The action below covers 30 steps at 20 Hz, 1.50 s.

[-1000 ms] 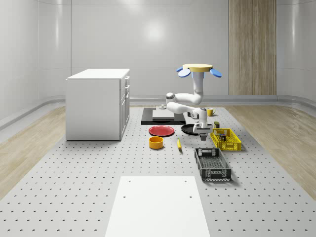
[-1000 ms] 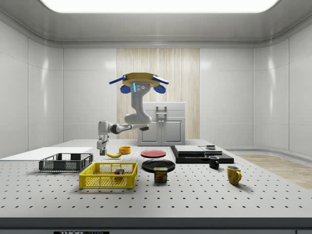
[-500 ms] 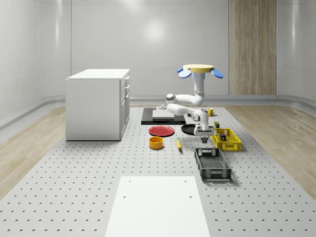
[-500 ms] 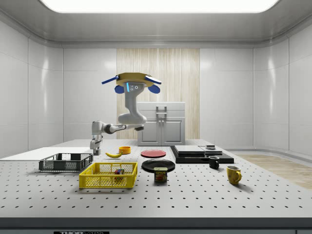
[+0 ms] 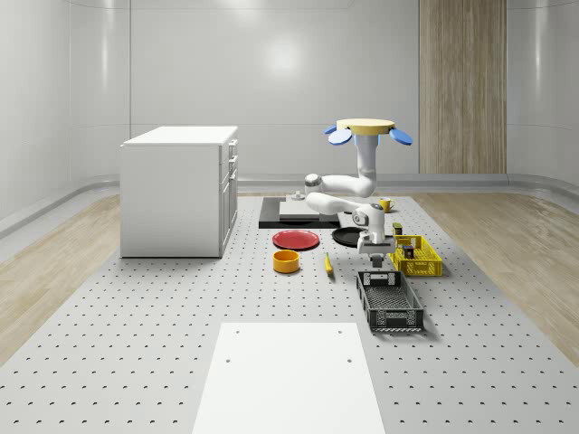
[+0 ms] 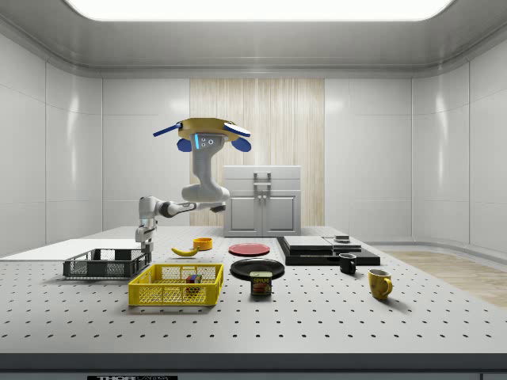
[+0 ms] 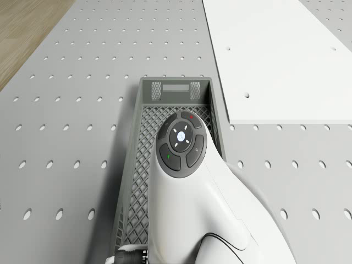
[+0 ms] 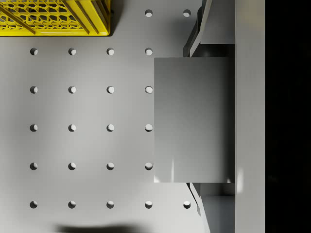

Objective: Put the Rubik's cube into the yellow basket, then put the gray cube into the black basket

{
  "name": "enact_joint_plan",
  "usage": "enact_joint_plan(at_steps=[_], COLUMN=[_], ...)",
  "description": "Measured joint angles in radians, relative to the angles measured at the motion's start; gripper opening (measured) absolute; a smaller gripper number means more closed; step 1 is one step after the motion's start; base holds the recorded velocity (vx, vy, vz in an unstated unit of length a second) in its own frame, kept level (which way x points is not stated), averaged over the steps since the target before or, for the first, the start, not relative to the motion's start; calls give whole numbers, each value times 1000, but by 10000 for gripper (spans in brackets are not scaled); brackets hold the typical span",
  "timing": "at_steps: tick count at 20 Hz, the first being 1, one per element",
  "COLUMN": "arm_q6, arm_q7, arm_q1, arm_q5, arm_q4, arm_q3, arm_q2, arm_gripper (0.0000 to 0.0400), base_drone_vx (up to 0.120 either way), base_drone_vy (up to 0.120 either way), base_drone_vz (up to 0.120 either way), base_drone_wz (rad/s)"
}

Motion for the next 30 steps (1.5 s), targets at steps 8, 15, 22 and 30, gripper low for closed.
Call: enact_joint_plan(at_steps=[8,15,22,30], arm_q6=[1,2,3,26], arm_q7=[0,1,1,1], arm_q1=[-1,-1,-1,-12], arm_q5=[1,1,2,-46], arm_q4=[0,0,0,18], arm_q3=[0,0,0,-52], arm_q2=[-1,-3,-4,-2], arm_gripper=[251,251,251,251], base_drone_vx=[120,120,103,0], base_drone_vy=[0,0,0,0], base_drone_vz=[0,0,0,-50], base_drone_wz=[0,0,0,0])
